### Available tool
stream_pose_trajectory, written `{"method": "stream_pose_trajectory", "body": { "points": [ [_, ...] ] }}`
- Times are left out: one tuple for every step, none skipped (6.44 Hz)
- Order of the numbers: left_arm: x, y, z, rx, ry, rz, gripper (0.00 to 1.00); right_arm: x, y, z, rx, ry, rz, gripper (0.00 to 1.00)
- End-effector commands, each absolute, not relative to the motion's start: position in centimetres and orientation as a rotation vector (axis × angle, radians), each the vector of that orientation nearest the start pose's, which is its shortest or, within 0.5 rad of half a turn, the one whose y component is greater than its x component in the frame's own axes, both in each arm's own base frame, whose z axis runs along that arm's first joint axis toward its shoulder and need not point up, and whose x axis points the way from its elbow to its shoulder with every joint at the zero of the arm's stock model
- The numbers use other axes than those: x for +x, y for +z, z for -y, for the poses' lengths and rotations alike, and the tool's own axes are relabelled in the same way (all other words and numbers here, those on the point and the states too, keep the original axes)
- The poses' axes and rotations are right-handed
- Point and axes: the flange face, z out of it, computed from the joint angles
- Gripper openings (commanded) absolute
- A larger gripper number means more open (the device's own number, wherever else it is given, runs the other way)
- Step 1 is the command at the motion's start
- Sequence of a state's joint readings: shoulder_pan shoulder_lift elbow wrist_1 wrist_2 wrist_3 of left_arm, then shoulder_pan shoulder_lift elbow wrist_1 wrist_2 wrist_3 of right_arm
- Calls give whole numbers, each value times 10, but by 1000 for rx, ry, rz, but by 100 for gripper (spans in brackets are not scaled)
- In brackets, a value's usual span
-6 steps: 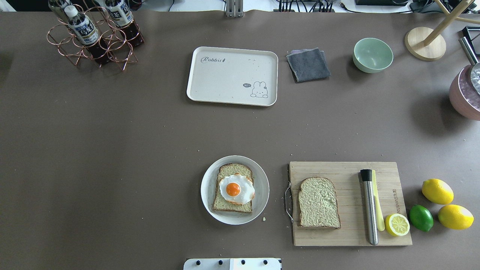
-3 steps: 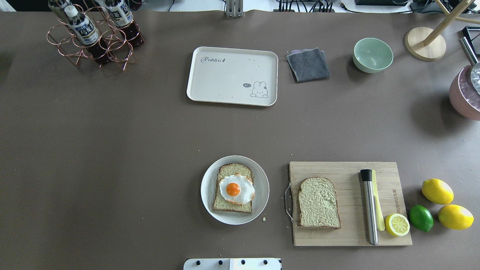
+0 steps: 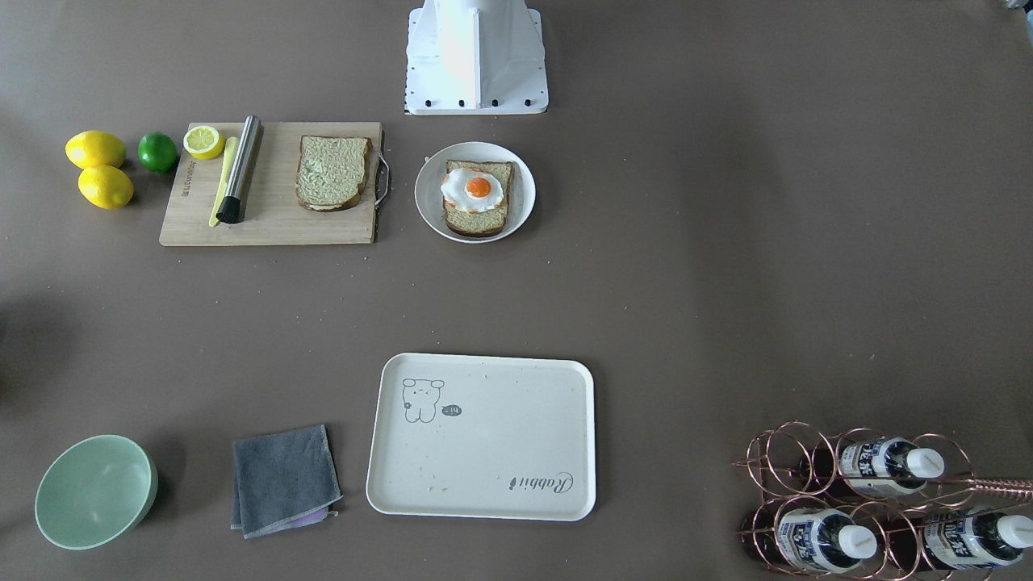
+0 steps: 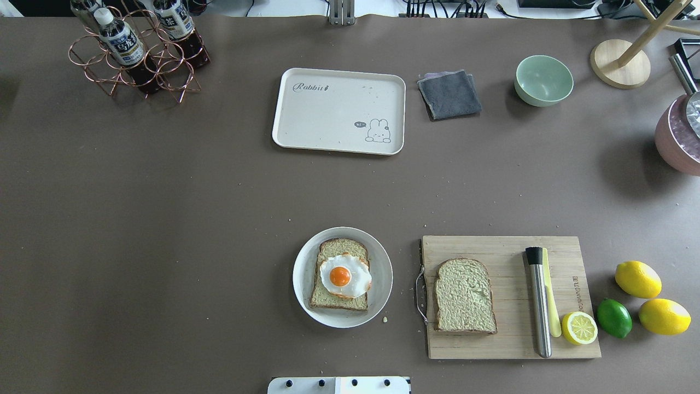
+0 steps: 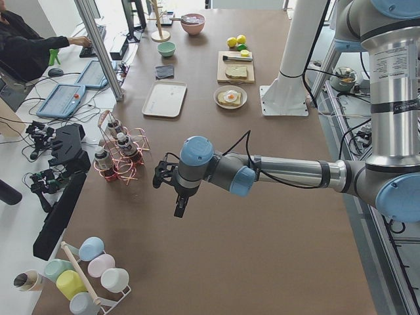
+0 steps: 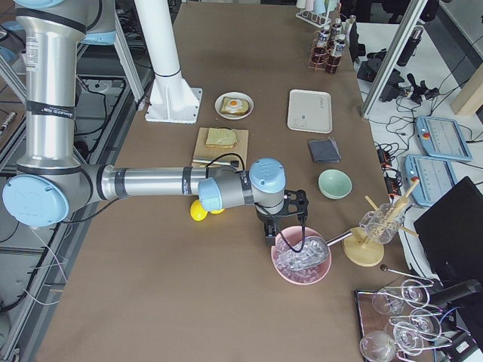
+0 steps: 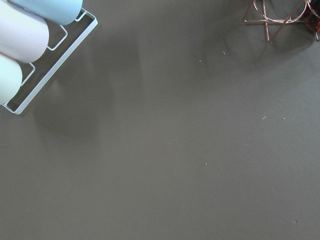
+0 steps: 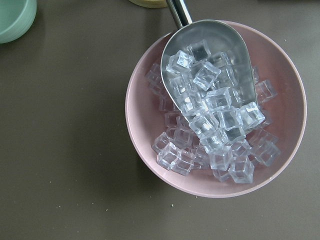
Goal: Make sandwich and place on tray
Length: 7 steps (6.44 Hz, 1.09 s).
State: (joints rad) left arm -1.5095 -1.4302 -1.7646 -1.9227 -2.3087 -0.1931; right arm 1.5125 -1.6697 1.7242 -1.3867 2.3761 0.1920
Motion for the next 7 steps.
{"method": "stream_pose_trajectory", "body": {
  "points": [
    [-38,592,456,291,26,-770,98,34,607,466,124,29,823,100],
    [-38,591,456,293,27,-770,98,34,606,466,140,23,824,100],
    [-38,591,456,291,24,-770,98,34,605,466,160,13,824,100],
    [-38,591,456,293,27,-770,98,34,607,466,157,14,826,100],
    [-38,591,456,293,27,-770,98,35,607,464,155,15,825,100],
    [-38,591,456,294,28,-770,98,35,607,464,155,16,826,100],
    [-38,591,456,294,28,-770,98,35,607,464,161,12,826,100]
  ]
}}
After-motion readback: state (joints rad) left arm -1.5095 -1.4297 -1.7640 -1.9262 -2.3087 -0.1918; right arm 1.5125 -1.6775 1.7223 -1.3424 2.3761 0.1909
